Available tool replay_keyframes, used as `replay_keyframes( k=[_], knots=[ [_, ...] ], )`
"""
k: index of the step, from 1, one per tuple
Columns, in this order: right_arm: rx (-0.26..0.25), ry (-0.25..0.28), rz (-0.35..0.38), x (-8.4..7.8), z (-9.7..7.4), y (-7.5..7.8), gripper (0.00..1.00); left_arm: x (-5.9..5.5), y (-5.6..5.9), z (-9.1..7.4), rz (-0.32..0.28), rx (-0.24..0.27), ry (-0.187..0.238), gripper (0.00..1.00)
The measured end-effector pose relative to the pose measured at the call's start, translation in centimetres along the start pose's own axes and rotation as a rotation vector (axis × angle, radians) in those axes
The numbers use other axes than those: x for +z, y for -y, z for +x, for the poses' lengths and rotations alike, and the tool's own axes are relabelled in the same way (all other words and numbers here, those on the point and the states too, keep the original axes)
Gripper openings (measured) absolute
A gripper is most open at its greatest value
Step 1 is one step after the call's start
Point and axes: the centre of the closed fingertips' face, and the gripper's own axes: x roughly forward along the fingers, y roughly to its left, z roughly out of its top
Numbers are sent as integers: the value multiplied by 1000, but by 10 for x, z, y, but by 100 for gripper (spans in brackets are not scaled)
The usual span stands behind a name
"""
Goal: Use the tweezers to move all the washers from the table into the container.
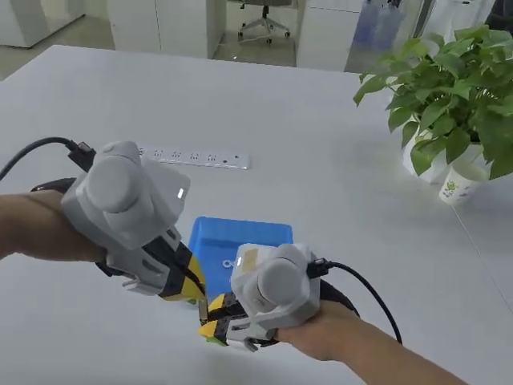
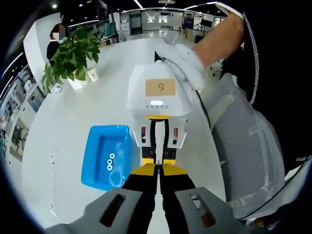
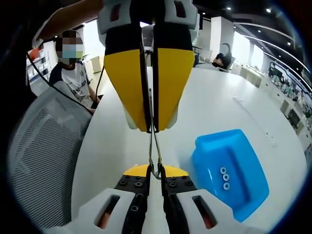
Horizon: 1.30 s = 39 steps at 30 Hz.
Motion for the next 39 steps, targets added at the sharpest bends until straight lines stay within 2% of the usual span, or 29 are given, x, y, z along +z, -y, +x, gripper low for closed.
replay_keyframes(
  k=[17, 24, 32, 39],
  knots=[
    [-48, 12, -8, 13, -19, 37, 10, 18, -32, -13, 44, 21, 0, 5],
    [-58, 13, -20, 17, -23, 56, 10, 23, -51, -17, 54, 37, -2, 5],
    [-64, 9, -29, 18, -23, 73, 10, 22, -66, -17, 54, 51, -3, 5],
    [-63, 11, -18, 12, -18, 85, 10, 17, -77, -11, 50, 63, -9, 5]
  ],
)
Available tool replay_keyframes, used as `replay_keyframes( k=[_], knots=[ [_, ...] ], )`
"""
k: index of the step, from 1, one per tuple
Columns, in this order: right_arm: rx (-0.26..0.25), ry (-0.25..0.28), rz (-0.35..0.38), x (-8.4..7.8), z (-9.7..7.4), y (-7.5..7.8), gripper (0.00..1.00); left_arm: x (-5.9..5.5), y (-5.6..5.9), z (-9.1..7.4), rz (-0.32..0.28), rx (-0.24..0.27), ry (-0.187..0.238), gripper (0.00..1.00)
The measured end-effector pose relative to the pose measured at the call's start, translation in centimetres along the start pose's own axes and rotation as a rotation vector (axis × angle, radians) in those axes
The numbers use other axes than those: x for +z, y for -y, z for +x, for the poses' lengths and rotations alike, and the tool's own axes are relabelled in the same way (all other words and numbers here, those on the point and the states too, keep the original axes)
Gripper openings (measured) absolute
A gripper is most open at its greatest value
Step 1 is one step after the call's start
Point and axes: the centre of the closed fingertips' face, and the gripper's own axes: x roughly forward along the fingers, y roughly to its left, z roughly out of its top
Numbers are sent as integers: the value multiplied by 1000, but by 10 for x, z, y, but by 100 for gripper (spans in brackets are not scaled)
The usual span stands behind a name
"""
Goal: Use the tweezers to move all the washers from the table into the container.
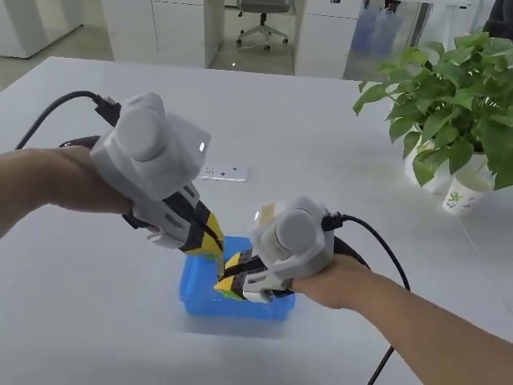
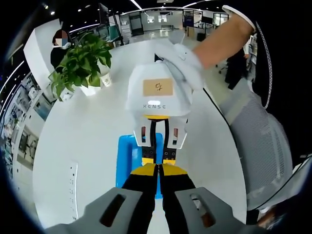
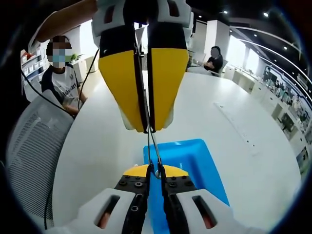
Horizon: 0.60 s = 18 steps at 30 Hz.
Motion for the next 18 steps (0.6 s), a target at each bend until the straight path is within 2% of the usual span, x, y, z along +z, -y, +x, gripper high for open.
replay_keyframes(
  k=[9, 18],
  knots=[
    [9, -13, 20, -14, 10, 11, 10, -9, -13, 14, -15, -4, -6, 5],
    [28, -32, 37, -26, 22, 20, 10, -19, -20, 28, -21, -10, -22, 5]
  ],
)
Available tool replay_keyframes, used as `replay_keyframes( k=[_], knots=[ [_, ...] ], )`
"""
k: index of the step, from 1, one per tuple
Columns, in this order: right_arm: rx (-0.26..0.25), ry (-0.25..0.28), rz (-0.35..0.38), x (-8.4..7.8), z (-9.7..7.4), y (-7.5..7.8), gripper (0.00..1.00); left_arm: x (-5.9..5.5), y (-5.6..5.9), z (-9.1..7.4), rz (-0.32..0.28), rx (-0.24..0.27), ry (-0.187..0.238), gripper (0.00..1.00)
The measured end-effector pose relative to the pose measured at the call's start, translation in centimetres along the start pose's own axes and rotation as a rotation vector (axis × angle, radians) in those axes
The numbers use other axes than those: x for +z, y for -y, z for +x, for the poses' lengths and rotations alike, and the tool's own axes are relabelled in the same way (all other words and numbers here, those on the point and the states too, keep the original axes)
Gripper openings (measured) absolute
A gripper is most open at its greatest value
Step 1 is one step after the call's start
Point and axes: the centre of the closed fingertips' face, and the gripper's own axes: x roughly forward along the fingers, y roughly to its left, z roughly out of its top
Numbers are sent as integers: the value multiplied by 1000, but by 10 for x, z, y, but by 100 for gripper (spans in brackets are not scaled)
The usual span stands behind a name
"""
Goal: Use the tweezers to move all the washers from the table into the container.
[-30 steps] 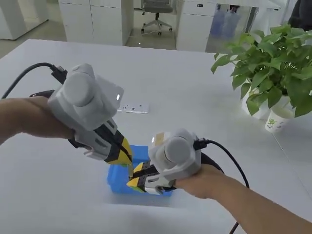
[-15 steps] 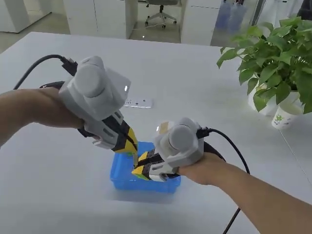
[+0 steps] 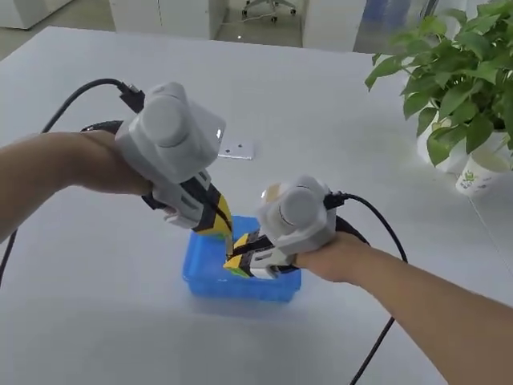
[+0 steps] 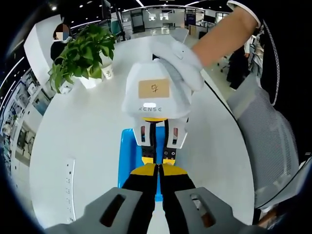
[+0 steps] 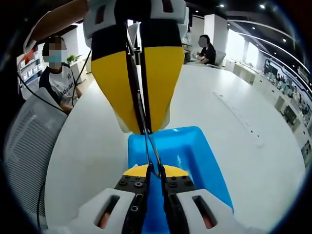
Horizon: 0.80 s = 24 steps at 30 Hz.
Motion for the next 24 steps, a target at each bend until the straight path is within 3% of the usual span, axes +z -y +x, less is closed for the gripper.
replay_keyframes(
  k=[9, 24],
  knots=[
    [19, -36, -3, -11, 8, 3, 11, -9, -4, 10, -20, -1, 1, 5],
    [22, -57, -4, -17, 11, 5, 11, -12, -6, 15, -25, 3, 8, 5]
  ],
)
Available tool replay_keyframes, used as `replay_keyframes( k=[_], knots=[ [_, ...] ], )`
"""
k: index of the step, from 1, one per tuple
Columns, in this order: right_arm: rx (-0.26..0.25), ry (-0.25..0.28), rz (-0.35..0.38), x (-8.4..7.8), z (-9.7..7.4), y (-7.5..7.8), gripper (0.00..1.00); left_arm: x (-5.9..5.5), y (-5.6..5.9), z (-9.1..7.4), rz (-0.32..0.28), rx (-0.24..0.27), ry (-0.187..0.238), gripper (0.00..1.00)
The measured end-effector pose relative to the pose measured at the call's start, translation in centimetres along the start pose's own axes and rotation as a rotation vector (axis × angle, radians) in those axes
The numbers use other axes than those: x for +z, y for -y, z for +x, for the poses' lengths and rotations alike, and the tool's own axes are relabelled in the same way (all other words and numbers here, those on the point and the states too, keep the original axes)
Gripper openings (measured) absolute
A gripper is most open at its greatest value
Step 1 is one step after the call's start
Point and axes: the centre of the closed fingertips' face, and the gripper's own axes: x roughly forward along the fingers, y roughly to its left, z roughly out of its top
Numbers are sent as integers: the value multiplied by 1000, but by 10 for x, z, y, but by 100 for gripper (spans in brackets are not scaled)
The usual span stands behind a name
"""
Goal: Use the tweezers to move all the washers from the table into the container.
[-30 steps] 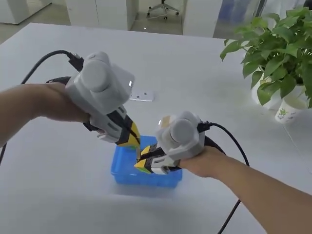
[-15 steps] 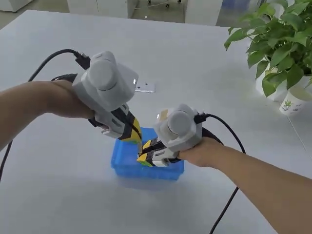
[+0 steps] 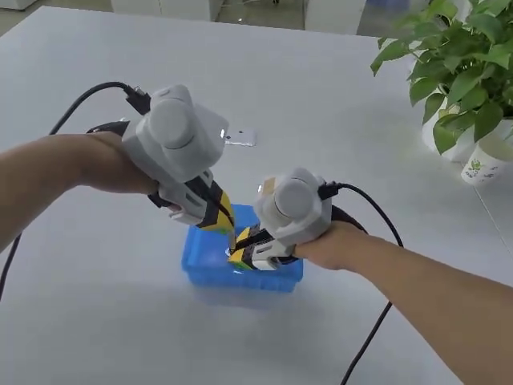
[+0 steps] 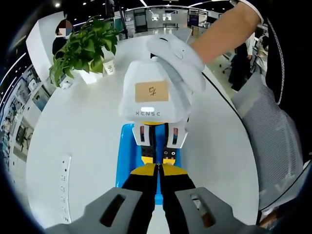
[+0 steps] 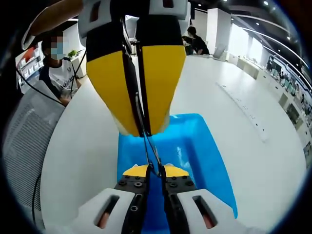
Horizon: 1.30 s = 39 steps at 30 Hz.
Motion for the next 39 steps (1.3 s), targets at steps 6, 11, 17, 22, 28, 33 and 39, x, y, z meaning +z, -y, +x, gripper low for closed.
replay_keyframes(
  k=[6, 11, 17, 22, 28, 33, 39],
  knots=[
    [-2, 0, -5, 1, -1, 0, 11, 1, 1, -1, 3, 0, 1, 5],
    [-3, 0, -3, 1, -2, 1, 11, 1, 1, -1, 8, 2, -2, 5],
    [-2, -3, -6, 0, -2, 2, 11, 1, 1, 0, 11, 0, -4, 5],
    [-1, -2, -8, 0, -1, 2, 12, 1, 0, 0, 9, 0, -4, 5],
    [-2, 0, -15, 2, -2, 2, 11, 2, 0, -2, 5, 4, 0, 5],
    [-8, 5, -23, 5, -6, 1, 11, 5, 2, -7, 5, 11, 7, 5],
    [-15, 18, -42, 13, -14, -2, 10, 10, 4, -16, 0, 16, 21, 5]
  ],
)
